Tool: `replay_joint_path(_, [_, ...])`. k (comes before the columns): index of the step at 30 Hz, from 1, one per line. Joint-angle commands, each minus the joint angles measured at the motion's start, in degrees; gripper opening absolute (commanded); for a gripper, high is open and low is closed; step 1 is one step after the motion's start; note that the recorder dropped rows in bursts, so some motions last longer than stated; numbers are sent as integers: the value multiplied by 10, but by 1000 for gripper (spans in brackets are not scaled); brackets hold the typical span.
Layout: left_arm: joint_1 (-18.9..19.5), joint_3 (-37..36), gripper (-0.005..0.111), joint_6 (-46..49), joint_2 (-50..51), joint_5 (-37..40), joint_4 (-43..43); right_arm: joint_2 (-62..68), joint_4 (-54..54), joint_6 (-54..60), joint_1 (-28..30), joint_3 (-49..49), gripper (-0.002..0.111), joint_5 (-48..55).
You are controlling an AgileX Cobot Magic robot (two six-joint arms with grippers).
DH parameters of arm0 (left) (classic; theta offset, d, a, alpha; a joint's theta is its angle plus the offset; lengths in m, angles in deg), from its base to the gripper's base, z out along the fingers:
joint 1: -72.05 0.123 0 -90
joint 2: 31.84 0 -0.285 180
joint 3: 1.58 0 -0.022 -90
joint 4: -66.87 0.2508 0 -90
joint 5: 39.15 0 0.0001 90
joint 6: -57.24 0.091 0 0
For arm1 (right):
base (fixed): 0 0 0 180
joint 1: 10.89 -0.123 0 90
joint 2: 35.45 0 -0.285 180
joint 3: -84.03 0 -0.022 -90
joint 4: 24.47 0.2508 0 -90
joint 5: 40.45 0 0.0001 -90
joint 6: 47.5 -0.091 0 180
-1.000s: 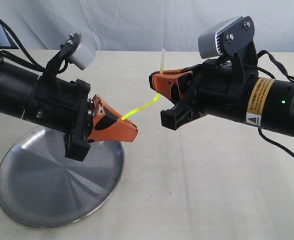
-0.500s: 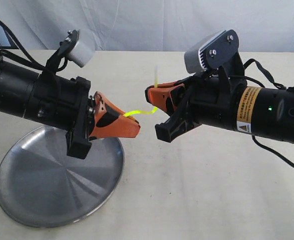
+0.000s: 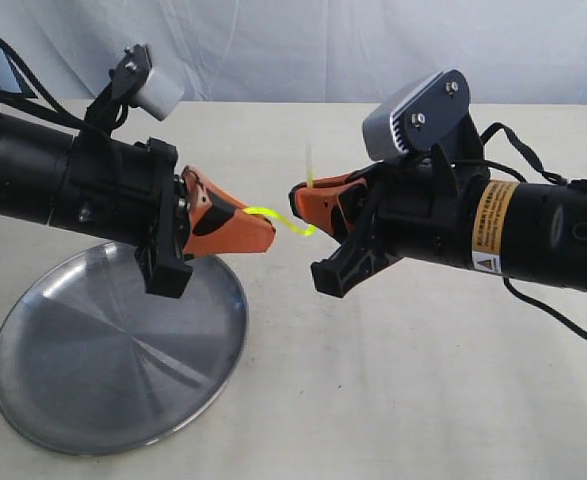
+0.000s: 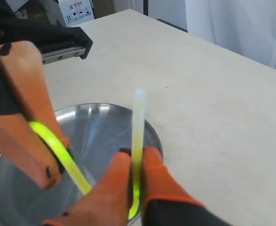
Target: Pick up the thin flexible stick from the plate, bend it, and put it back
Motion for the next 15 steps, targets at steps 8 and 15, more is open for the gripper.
replay_joint_path(8, [-4,5,0,-1,-2,-63,-40,1,-33,-11,-10,0,-1,-69])
replay_joint_path(15, [-4,5,0,-1,1,-73,-40,1,-42,-17,-10,0,-1,-68])
